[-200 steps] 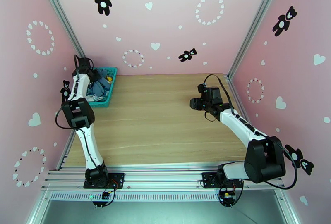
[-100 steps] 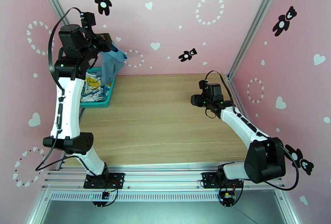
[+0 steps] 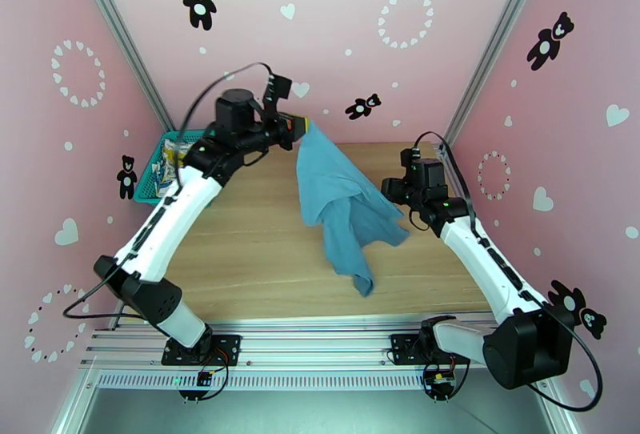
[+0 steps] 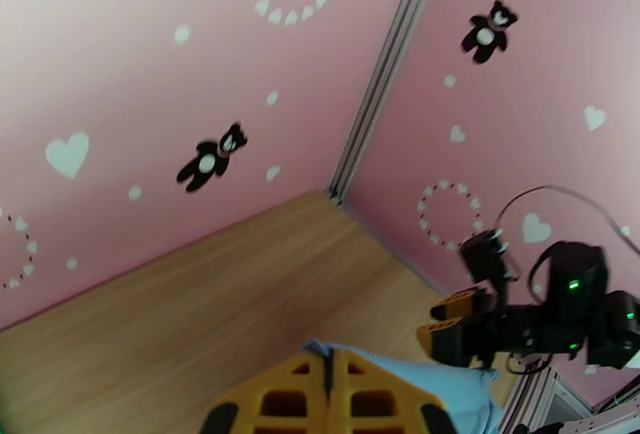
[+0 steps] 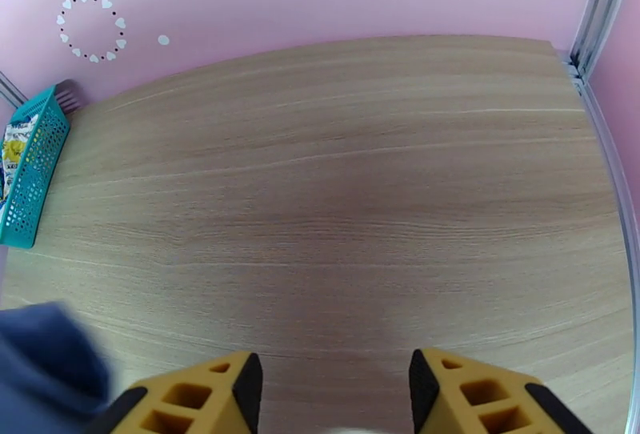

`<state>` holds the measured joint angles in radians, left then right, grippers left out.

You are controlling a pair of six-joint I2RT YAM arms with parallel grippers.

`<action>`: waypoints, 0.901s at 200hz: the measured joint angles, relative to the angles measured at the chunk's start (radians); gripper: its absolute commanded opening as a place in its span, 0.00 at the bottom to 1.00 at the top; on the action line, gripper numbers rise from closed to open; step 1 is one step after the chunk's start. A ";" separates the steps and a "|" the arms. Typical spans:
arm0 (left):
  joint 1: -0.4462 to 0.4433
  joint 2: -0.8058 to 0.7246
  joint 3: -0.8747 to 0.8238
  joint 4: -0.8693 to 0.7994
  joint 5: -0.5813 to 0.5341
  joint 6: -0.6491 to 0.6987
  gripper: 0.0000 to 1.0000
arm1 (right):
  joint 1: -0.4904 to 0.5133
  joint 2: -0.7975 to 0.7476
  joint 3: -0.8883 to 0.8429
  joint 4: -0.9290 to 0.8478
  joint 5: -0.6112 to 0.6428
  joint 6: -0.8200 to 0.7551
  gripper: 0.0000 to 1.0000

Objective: Fold and stack the mixed laundry pile

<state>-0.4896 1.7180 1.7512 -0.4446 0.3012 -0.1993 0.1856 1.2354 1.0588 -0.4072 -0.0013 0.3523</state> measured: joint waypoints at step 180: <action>-0.230 0.142 -0.584 0.039 -0.203 -0.008 0.82 | -0.219 0.231 -0.248 -0.176 0.042 0.168 0.66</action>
<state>-0.7200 1.8599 1.1675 -0.4061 0.0982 -0.2077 -0.0338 1.4666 0.8112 -0.5835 0.0410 0.5201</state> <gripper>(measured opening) 0.892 0.694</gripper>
